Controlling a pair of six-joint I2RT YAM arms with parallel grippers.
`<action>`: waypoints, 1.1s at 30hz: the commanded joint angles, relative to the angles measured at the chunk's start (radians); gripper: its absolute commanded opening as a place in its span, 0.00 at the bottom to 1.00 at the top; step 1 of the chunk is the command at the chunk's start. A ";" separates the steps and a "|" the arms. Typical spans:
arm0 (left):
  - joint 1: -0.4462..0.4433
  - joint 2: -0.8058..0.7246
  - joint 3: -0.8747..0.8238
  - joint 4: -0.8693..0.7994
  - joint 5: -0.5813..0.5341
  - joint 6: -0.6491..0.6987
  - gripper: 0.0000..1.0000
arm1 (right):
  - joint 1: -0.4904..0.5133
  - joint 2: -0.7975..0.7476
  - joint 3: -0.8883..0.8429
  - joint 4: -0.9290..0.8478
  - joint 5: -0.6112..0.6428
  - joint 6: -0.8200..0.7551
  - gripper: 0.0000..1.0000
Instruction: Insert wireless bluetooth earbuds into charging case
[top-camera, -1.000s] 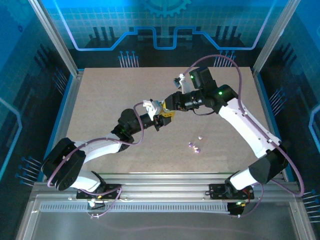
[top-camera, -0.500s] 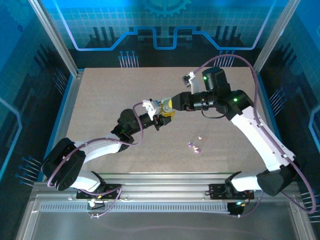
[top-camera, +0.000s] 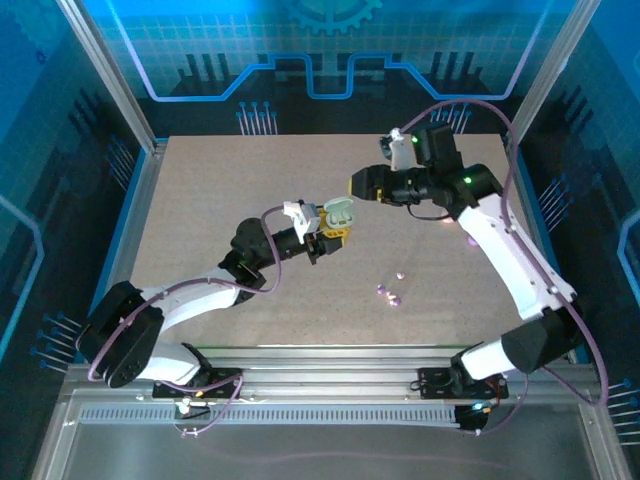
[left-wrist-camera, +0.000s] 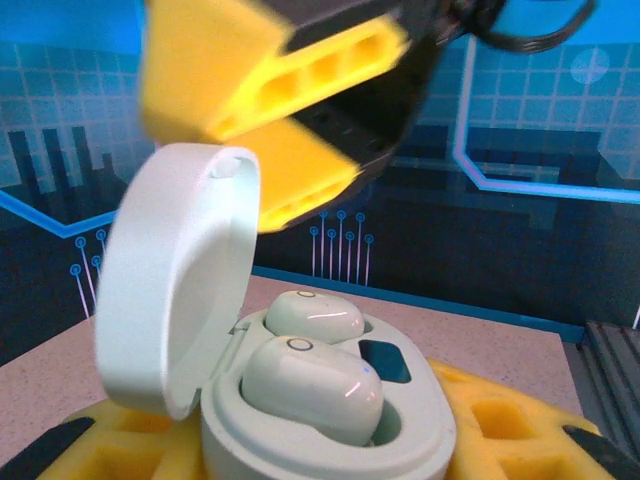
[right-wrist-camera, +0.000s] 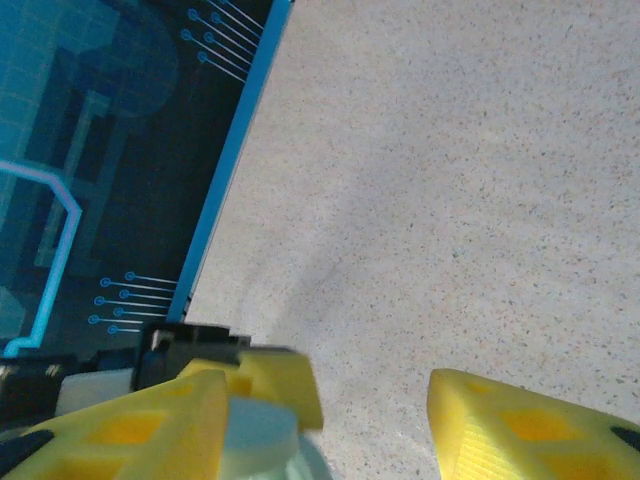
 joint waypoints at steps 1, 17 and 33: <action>-0.008 -0.031 0.006 0.000 0.040 -0.010 0.39 | -0.002 0.037 0.048 -0.011 -0.076 0.023 0.57; -0.007 -0.022 0.020 0.050 0.026 -0.046 0.39 | -0.007 0.022 -0.039 -0.037 -0.311 -0.064 0.59; -0.007 -0.025 0.057 0.031 0.084 -0.063 0.41 | -0.058 -0.024 -0.260 0.209 -0.673 0.053 0.54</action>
